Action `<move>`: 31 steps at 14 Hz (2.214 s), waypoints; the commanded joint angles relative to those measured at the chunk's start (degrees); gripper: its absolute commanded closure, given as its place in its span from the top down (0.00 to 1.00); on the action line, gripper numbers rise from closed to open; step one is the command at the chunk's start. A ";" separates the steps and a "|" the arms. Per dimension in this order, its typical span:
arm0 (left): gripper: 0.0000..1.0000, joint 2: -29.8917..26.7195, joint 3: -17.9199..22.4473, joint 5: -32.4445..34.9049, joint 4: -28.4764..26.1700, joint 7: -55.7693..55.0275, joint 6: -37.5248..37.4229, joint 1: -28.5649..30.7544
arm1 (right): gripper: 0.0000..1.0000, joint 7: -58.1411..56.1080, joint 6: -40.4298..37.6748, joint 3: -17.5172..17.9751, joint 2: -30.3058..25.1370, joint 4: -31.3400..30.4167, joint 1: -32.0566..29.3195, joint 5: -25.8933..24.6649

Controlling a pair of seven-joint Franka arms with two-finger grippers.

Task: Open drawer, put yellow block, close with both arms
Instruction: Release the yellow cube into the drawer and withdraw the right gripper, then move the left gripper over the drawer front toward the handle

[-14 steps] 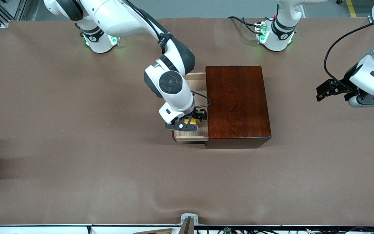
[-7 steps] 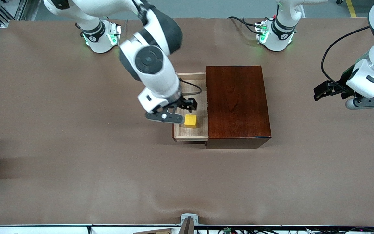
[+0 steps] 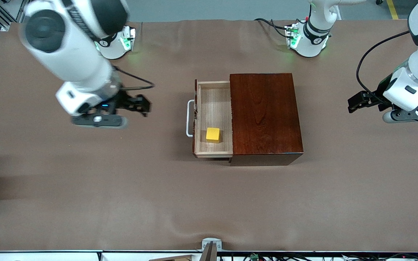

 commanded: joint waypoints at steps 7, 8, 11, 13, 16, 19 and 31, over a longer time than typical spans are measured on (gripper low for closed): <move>1.00 0.64 -0.84 -0.88 0.59 -7.73 -0.51 -0.28 | 1.00 -25.65 1.09 1.24 -12.78 -13.09 -21.65 -3.64; 1.00 0.81 -0.93 -0.97 0.59 -8.61 -0.42 -0.37 | 1.00 -26.62 1.18 1.24 -12.95 -13.09 -22.98 -3.73; 1.00 1.34 -2.07 -0.97 0.77 -12.73 -0.24 -0.46 | 1.00 -26.81 1.26 1.24 -13.65 -13.96 -24.75 -3.73; 1.00 1.86 -3.03 -0.88 0.85 -16.07 -0.16 -0.55 | 1.00 -26.64 2.40 1.24 -15.06 -15.89 -24.75 -3.73; 1.00 2.66 -4.88 -0.62 1.03 -21.61 0.02 -0.63 | 1.00 -23.31 1.79 1.24 -14.89 -15.55 -24.75 -3.64; 1.00 3.71 -5.06 -0.70 1.99 -26.79 0.11 -2.30 | 1.00 -21.36 1.27 1.24 -14.80 -15.37 -24.84 -3.47; 1.00 10.13 -4.97 0.00 8.50 -60.51 0.02 -18.46 | 1.00 -21.36 0.91 1.33 -14.54 -14.05 -24.75 -2.85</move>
